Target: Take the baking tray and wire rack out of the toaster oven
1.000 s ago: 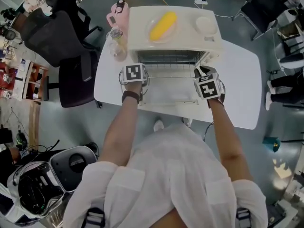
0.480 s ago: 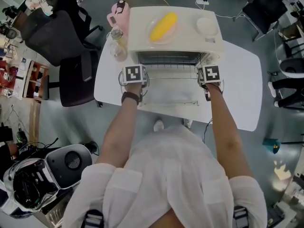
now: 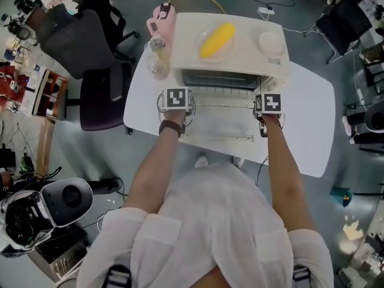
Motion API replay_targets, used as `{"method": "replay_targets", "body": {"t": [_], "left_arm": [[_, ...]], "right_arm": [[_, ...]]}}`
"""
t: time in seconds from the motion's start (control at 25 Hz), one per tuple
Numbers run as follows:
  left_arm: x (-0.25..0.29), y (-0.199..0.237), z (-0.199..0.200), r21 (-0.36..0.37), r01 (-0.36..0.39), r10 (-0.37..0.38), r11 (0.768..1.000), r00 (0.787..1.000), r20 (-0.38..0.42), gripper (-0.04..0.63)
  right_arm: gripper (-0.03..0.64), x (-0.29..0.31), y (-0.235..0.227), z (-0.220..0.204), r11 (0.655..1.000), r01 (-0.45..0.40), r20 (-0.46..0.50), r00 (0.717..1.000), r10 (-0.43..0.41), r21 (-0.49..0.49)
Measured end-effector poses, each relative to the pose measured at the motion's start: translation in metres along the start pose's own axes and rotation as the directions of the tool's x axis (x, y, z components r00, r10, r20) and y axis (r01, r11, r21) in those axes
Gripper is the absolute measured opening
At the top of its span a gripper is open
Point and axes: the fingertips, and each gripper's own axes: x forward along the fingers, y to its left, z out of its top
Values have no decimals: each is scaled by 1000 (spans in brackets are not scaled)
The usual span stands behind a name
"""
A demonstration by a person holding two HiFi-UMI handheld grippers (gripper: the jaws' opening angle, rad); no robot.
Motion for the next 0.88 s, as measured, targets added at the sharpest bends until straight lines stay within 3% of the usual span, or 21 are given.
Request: {"method": "replay_targets", "body": {"t": [0.56,0.88], "left_arm": [[-23,-7,-32,-45,30,-29,999,999,23,14],[-35,-8,-48,-25,28,-27,999,999,29,12]], "right_arm": [[11,-20,9,-33,1000,11,9,1000,-11,17],[6,-31,15,-52,999,17,38,999,-19,44]]}}
